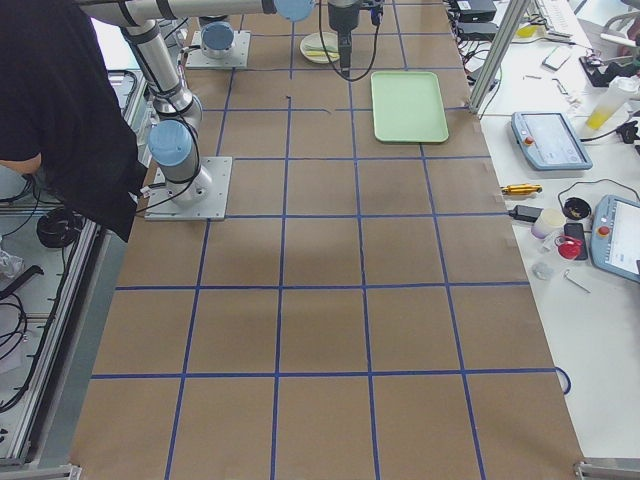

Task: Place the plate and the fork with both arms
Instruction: 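Lower the left gripper to the rim of the white plate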

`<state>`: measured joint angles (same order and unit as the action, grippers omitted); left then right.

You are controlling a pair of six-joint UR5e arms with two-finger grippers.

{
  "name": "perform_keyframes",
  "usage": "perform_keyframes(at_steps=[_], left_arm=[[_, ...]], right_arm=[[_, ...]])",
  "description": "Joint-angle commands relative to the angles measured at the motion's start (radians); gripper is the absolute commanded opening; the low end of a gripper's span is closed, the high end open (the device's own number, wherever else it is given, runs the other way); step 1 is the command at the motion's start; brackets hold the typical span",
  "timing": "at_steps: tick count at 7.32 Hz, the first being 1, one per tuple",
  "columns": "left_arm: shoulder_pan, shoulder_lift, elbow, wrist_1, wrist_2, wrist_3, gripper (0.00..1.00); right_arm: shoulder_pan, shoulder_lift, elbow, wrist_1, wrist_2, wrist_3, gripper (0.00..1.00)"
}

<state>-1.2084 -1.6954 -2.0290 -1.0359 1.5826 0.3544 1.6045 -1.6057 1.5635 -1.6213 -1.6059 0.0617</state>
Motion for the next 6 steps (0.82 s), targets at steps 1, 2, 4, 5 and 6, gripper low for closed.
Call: perform_keyframes(at_steps=[1, 2, 4, 5, 6], left_arm=[[0.056, -0.065, -0.071, 0.092, -0.001, 0.043, 0.93], [0.081, -0.079, -0.077, 0.092, 0.000, 0.060, 0.90], [0.118, -0.101, -0.109, 0.120, -0.004, 0.077, 0.64], [0.118, -0.104, -0.108, 0.122, -0.013, 0.077, 0.53], [0.118, -0.109, -0.112, 0.120, -0.016, 0.075, 0.39]], right_arm=[[0.000, 0.001, 0.000, 0.000, 0.000, 0.000, 1.00], [0.000, 0.001, 0.001, 0.000, 0.000, 0.001, 1.00], [0.000, 0.001, 0.001, 0.000, 0.001, 0.003, 1.00], [0.000, 0.001, 0.000, 0.000, 0.001, 0.003, 1.00], [0.000, 0.001, 0.000, 0.000, 0.001, 0.003, 1.00]])
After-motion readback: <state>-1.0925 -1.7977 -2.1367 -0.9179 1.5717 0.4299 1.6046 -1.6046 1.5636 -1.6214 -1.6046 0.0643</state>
